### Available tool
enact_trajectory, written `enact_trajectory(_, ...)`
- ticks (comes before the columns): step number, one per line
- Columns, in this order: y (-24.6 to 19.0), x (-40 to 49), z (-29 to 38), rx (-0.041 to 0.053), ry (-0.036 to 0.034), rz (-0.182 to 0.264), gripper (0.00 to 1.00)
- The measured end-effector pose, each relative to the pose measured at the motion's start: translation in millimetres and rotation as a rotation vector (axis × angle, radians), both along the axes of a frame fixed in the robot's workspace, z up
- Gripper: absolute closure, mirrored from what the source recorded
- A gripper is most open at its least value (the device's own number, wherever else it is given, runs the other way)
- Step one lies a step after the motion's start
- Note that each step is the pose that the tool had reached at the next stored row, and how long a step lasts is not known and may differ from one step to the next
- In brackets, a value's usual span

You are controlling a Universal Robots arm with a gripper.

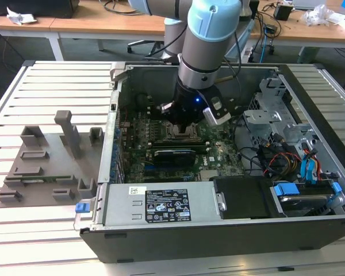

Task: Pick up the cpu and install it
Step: 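Install the second cpu locking lever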

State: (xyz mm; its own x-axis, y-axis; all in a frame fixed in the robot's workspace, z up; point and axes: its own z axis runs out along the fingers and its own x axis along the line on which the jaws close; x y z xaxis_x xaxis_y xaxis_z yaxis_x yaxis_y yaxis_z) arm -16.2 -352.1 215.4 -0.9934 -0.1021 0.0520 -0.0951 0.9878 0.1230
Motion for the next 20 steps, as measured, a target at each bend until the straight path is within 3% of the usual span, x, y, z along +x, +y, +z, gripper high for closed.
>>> enact_trajectory(8,1.2,4.0,13.0,-0.0165,0.0027,0.000,0.89)
enact_trajectory(15,5.3,5.5,43.0,-0.0357,0.0035,0.000,0.89)
enact_trajectory(18,5.9,5.5,50.7,-0.0385,0.0034,0.000,0.89)
enact_trajectory(20,5.9,5.5,51.1,-0.0385,0.0033,0.000,0.89)
